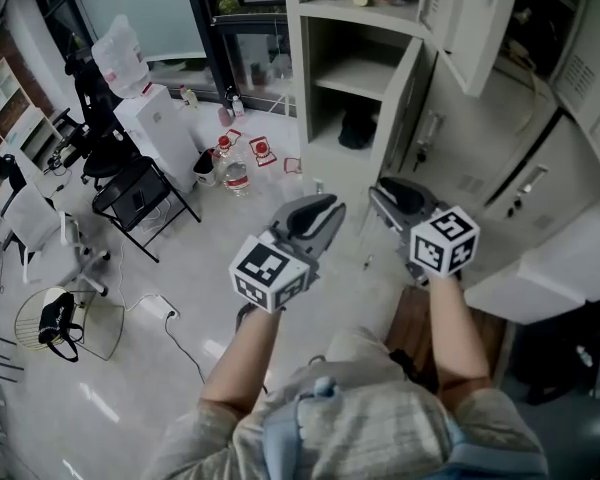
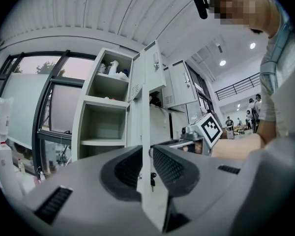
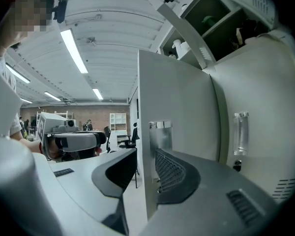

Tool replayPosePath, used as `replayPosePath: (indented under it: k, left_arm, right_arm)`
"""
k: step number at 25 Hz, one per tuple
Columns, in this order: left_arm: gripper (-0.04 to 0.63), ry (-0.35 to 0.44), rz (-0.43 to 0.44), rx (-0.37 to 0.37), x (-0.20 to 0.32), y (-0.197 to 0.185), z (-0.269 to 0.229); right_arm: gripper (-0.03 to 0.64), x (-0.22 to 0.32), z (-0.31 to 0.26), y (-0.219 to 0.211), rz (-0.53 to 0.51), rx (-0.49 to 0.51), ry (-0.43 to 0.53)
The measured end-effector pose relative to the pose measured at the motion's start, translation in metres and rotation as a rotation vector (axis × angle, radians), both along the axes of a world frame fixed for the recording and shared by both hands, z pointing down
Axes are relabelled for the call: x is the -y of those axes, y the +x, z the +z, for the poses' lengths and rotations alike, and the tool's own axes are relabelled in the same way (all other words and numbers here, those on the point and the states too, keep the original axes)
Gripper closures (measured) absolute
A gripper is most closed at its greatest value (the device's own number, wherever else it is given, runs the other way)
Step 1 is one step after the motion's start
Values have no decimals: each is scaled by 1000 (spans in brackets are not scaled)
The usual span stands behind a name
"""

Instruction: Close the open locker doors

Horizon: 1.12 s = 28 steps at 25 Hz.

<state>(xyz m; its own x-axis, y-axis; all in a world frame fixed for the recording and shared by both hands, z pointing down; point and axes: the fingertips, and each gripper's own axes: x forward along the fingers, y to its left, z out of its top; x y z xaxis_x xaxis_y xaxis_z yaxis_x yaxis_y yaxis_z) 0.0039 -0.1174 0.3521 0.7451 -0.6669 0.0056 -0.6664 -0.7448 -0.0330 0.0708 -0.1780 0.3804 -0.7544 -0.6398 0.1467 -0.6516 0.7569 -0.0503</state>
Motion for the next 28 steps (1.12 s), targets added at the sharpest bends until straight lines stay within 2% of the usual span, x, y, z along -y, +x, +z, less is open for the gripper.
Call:
replayPosePath:
  k: [11,28]
  left_arm:
    - [546,-32,-18,8,38,-10,12]
    - [546,-49,-135,3,99,-44,19]
  right_arm:
    - [523,21,3,-33,-41,12,49]
    - [525,68,-1,-95,-191,-28,94]
